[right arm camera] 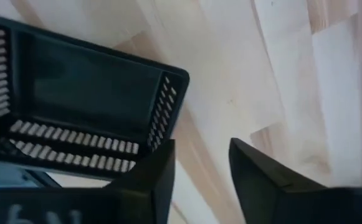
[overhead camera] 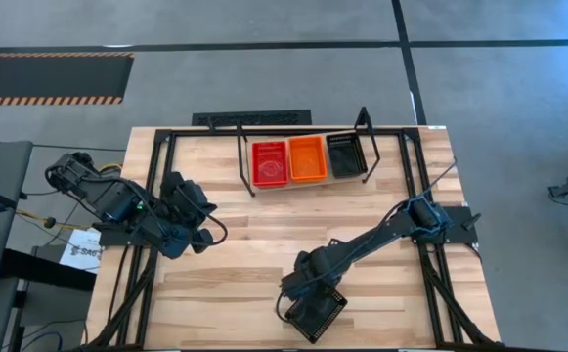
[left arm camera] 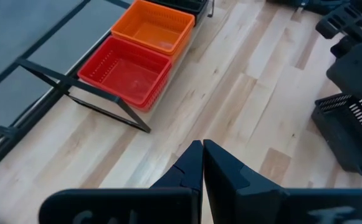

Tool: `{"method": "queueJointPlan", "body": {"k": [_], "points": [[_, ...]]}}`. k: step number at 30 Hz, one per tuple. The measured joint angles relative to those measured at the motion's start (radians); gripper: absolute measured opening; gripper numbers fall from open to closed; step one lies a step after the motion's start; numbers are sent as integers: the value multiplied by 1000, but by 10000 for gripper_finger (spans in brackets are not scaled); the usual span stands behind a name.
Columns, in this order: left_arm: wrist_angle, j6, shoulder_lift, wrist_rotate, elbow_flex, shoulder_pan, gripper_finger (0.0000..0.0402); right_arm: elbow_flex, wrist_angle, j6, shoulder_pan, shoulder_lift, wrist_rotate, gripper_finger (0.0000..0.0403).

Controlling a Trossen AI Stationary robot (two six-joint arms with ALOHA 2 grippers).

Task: Stack baskets on shelf by color
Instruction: Stack the black bin into the black bin on the shelf

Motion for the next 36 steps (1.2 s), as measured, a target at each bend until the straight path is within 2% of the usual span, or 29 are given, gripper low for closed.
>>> {"method": "queueJointPlan", "body": {"k": [4, 8, 15, 18, 22, 27, 31, 36], "points": [[9, 2, 0, -1, 0, 0, 0, -19, 45, 87, 20, -2, 2, 204], [11, 2, 0, -1, 0, 0, 0, -92, 98, 141, 45, 1, 2, 215], [11, 2, 0, -4, 0, 0, 0, -218, 143, 186, 65, 0, -22, 211], [11, 2, 0, -12, 0, 0, 0, -248, 220, 187, 59, 0, -44, 207], [11, 3, 0, -16, 0, 0, 0, -258, 334, 188, 55, 0, -54, 206], [10, 3, 0, -15, 0, 0, 0, -258, 380, 186, 48, 0, -54, 201], [10, 16, 0, -15, 0, 0, 0, -258, 372, 158, 44, 0, -53, 160], [10, 16, 0, -15, 0, 0, 0, -258, 360, 57, 29, 0, -47, 30]]}}
